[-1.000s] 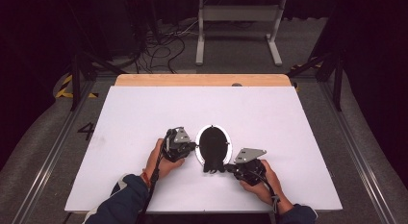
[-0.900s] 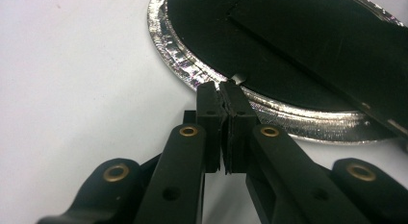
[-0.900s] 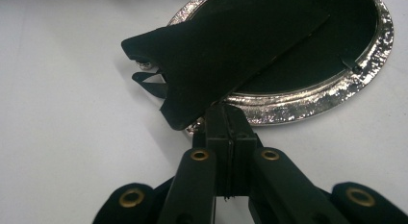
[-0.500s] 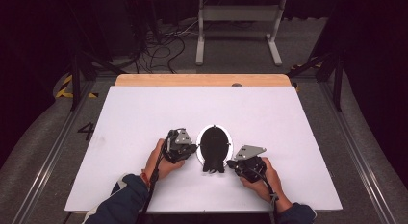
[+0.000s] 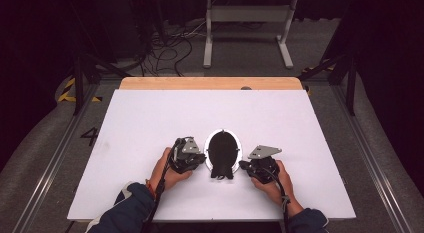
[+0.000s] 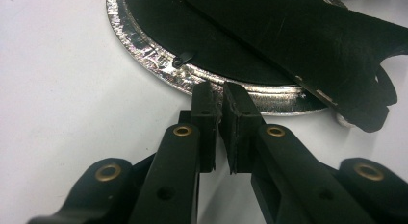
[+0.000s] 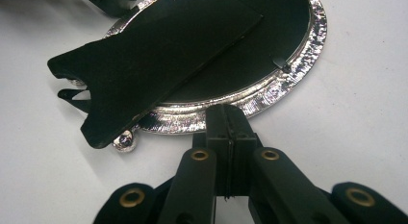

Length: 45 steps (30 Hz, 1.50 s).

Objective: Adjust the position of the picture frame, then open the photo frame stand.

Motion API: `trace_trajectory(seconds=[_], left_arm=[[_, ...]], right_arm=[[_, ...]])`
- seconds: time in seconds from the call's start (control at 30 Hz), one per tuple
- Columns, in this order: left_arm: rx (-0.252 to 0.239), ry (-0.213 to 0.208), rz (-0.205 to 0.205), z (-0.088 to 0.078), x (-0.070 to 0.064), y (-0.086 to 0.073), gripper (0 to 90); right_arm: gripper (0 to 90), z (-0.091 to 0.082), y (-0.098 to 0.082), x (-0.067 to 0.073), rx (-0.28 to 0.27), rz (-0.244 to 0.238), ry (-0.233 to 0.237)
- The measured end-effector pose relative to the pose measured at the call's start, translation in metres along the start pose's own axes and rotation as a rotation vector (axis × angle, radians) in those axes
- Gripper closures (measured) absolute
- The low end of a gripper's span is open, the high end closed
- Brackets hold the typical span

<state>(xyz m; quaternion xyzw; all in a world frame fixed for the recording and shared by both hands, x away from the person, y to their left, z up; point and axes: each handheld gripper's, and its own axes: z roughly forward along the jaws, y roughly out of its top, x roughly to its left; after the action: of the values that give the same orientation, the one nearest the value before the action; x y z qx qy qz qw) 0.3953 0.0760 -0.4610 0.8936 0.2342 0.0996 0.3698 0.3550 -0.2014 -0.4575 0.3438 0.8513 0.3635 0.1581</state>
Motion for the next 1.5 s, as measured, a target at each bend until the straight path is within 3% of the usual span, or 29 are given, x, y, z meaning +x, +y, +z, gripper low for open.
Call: trace_trajectory(seconds=[0.27, 0.33, 0.4, 0.5, 0.63, 0.83, 1.13, 1.2, 1.5], left_arm=[[0.001, 0.001, 0.010, -0.004, 0.002, -0.003, 78.9], [0.009, 0.018, 0.038, -0.013, 0.001, -0.009, 75.4], [0.002, 0.009, 0.052, -0.023, 0.000, -0.016, 73.2], [-0.012, 0.004, 0.037, -0.037, -0.001, -0.029, 71.0], [-0.020, 0.038, 0.034, -0.059, -0.001, -0.052, 68.9], [-0.049, 0.048, 0.014, -0.074, 0.000, -0.065, 62.4], [-0.065, 0.085, 0.011, -0.076, 0.004, -0.069, 54.4], [-0.076, 0.088, -0.006, -0.076, 0.005, -0.070, 50.1], [-0.081, 0.101, -0.002, -0.074, 0.001, -0.070, 33.3]], right_arm=[[90.0, 0.000, 0.001, -0.002, 0.002, -0.003, -0.004], [89.6, -0.001, 0.001, -0.002, 0.001, -0.004, 0.012], [87.6, -0.003, 0.002, -0.003, -0.007, -0.003, 0.022], [86.4, -0.005, 0.004, -0.002, -0.018, -0.012, 0.034], [84.3, -0.008, 0.008, 0.001, -0.025, -0.033, 0.038], [79.7, -0.013, 0.011, 0.003, -0.034, -0.034, 0.060], [73.7, -0.016, 0.010, 0.005, -0.018, -0.036, 0.068], [71.1, -0.018, 0.007, 0.007, -0.004, -0.036, 0.076], [62.6, -0.024, 0.003, 0.016, 0.041, -0.074, 0.098]])
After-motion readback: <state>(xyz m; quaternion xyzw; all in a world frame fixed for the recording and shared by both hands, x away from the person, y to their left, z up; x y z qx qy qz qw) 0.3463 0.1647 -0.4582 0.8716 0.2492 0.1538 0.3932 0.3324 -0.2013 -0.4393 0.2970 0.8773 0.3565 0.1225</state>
